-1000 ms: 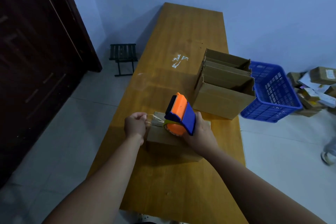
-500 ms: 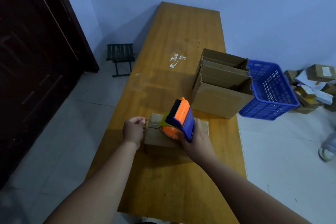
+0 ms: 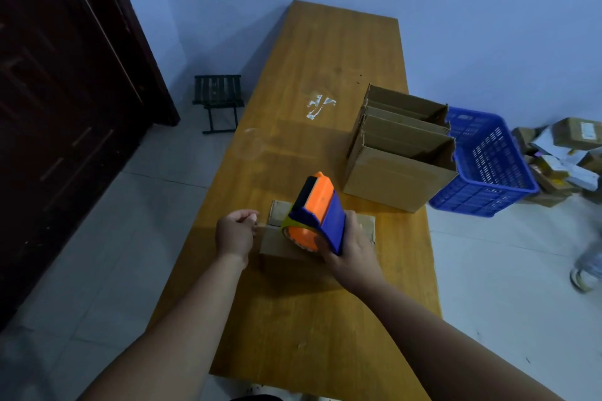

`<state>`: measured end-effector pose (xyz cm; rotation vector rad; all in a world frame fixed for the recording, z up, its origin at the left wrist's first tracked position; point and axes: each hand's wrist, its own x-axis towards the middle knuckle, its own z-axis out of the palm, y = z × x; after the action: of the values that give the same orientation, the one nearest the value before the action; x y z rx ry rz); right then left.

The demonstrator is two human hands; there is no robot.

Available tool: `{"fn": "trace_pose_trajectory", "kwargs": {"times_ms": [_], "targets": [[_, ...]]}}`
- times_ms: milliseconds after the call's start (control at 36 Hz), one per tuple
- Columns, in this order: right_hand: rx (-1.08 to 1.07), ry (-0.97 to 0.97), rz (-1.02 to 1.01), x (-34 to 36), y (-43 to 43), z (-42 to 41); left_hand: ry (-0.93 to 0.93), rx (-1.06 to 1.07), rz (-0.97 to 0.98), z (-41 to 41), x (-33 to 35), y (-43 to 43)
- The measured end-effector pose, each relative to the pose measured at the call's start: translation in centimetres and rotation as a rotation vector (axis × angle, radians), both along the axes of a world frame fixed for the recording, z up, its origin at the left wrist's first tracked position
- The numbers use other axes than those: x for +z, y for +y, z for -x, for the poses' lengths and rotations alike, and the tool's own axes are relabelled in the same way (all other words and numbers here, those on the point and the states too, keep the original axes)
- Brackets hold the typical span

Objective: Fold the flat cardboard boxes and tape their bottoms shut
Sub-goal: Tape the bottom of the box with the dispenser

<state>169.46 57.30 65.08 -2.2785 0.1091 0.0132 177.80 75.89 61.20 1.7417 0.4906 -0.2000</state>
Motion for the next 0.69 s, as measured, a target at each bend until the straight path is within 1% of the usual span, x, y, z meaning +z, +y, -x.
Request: {"fn": "trace_pose_trajectory", "kwargs": {"times_ms": [111, 278, 306, 417, 472, 500, 556, 583, 611, 639, 694], "targets": [[-0.004, -0.008, 0.019, -0.1, 0.1, 0.1, 0.042, 0.033, 0.032, -0.3, 0.0, -0.6], [-0.018, 0.008, 0.063, -0.1, 0.3, -0.3, 0.129, 0.030, 0.026, -0.3, -0.4, -1.0], [-0.016, 0.009, 0.077, -0.1, 0.3, -0.3, 0.126, 0.024, 0.001, -0.2, -0.4, -1.2], [-0.024, 0.024, 0.140, -0.2, 0.2, -0.5, 0.045, -0.093, -0.266, -0.1, -0.2, -1.7], [-0.036, 0.036, 0.164, -0.4, 0.2, -0.6, 0.076, -0.144, -0.309, -0.1, 0.1, -1.9], [-0.044, 0.038, 0.175, -0.4, 0.2, -0.7, 0.128, -0.154, -0.273, -0.4, 0.2, -1.8], [-0.057, 0.035, 0.198, -0.4, 0.2, -0.8, 0.292, -0.128, -0.092, -0.7, -0.4, -1.2], [-0.057, 0.035, 0.204, -0.4, 0.2, -0.8, 0.374, -0.143, -0.034, -0.5, -0.5, -0.9], [-0.053, 0.039, 0.206, -0.4, 0.2, -0.8, 0.426, -0.180, -0.016, -0.2, -1.1, -0.5], [-0.051, 0.048, 0.204, -0.4, 0.2, -0.8, 0.445, -0.206, -0.028, 0.1, -1.9, -0.3], [-0.051, 0.059, 0.207, -0.4, 0.1, -0.8, 0.338, -0.153, -0.104, 0.7, -2.8, -0.3]]}}
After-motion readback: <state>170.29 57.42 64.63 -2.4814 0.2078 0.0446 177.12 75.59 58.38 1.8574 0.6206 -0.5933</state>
